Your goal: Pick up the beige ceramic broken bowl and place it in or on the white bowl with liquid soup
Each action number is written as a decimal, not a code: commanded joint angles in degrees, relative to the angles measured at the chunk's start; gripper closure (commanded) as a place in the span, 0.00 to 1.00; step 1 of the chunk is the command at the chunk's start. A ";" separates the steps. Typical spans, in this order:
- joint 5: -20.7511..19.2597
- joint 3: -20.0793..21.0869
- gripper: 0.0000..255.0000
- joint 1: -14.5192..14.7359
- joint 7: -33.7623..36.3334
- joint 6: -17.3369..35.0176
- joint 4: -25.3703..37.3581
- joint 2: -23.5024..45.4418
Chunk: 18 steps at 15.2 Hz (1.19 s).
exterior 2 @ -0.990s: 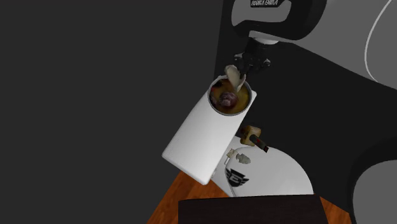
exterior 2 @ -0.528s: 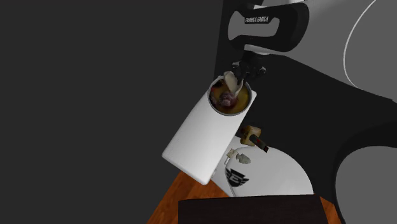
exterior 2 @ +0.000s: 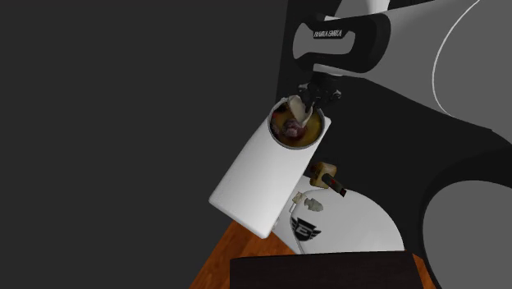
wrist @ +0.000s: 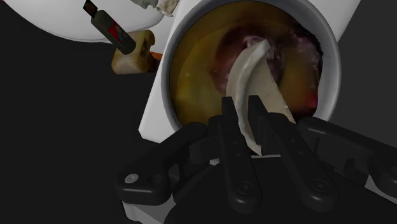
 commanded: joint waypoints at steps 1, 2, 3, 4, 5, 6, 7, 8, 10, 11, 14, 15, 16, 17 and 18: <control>0.00 0.00 1.00 0.00 0.00 0.02 0.00 0.00; 0.00 0.00 1.00 0.00 0.00 0.02 0.00 0.00; 0.00 0.00 0.00 0.00 0.00 0.02 0.00 0.00; 0.00 0.00 0.00 0.00 0.00 0.02 0.00 0.00; 0.00 0.00 0.00 0.00 0.00 0.02 -0.01 -0.01; 0.00 0.00 0.00 0.00 0.00 0.02 -0.01 -0.01; 0.00 0.00 0.00 0.00 0.00 0.02 -0.01 -0.01; 0.00 0.00 0.00 0.00 0.00 0.02 -0.01 -0.01; -0.05 -0.06 0.00 -0.23 0.04 -3.03 1.35 -1.69; -0.08 -0.09 0.00 -0.35 0.07 -4.60 2.16 -2.44; -0.10 -0.11 0.00 -0.44 0.09 -5.86 2.85 -3.00; -0.10 -0.11 0.00 -0.44 0.09 -5.86 2.86 -3.00; -0.10 -0.11 0.00 -0.44 0.09 -5.86 2.86 -2.99; -0.10 -0.11 0.00 -0.44 0.09 -5.86 2.86 -2.99; -0.10 -0.11 0.00 -0.44 0.09 -5.86 2.86 -2.99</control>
